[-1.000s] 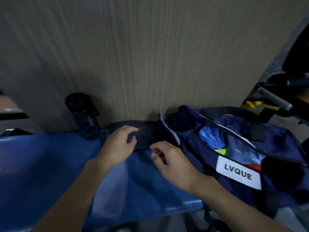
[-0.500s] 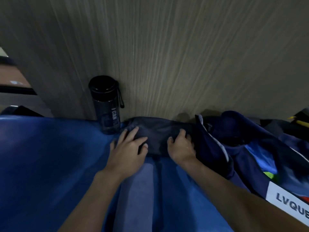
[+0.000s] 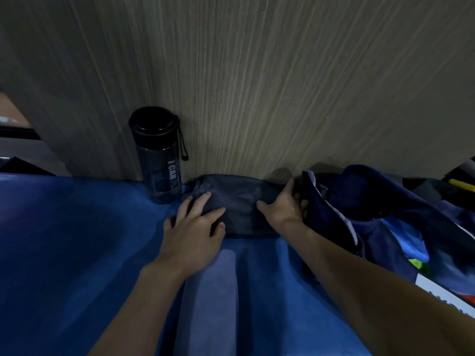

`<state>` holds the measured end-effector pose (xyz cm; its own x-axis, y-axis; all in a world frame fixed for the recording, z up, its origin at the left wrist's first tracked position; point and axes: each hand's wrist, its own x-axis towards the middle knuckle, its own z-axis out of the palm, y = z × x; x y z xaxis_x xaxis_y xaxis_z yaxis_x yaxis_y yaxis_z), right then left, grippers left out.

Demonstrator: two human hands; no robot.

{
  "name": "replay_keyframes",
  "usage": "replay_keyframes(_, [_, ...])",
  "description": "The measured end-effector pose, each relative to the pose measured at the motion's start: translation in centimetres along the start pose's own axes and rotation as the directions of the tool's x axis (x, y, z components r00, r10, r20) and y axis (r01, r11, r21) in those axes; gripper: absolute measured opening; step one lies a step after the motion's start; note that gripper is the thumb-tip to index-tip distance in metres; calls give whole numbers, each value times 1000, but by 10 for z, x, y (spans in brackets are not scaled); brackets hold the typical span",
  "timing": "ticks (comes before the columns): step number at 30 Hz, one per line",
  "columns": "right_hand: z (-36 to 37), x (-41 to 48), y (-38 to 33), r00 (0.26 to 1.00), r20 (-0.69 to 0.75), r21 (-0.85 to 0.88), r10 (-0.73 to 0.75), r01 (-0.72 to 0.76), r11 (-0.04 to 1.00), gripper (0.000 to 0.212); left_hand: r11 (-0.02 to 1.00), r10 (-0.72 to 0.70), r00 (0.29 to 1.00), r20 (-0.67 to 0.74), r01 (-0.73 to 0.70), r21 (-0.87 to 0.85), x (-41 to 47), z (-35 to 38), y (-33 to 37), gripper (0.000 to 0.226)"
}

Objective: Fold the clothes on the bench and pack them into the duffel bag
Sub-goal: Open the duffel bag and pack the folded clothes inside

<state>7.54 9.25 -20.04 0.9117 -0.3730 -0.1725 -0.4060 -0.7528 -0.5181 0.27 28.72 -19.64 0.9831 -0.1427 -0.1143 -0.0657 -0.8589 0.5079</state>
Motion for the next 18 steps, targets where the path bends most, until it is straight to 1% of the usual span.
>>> replay_keyframes(2, [0, 6, -2, 1000, -7, -4, 27, -27, 1000, 109, 1000, -3, 1000, 1, 3, 0, -1, 0, -1, 45])
replay_keyframes(4, [1, 8, -2, 999, -37, -38, 38, -40, 998, 98, 1000, -2, 1000, 1, 2, 5, -1, 0, -2, 45])
replay_keyframes(6, [4, 8, 0, 997, -75, -114, 6, -14, 993, 85, 1000, 1, 1000, 7, -1, 9, -1, -1, -3, 45])
replay_keyframes(7, [6, 6, 2, 996, -83, -140, -21, 9, 990, 81, 1000, 1, 1000, 8, -1, 12, -1, -2, -3, 45])
replay_keyframes(10, [16, 0, 4, 995, -51, -118, -80, 74, 990, 88, 998, -27, 1000, 2, 27, 58, -2, -7, -4, 45])
replay_keyframes(13, [24, -4, 0, 988, -2, -112, -154, 153, 982, 94, 987, -63, 996, -57, 71, 143, -5, -14, -5, 42])
replay_keyframes(16, [22, -7, 1, 980, 8, -136, -200, 199, 971, 90, 977, -111, 988, -107, 128, 169, -9, -18, -3, 37])
replay_keyframes(18, [18, -7, 4, 981, 28, -102, -192, 194, 976, 87, 980, -84, 980, -180, 114, 165, -10, -19, -2, 33])
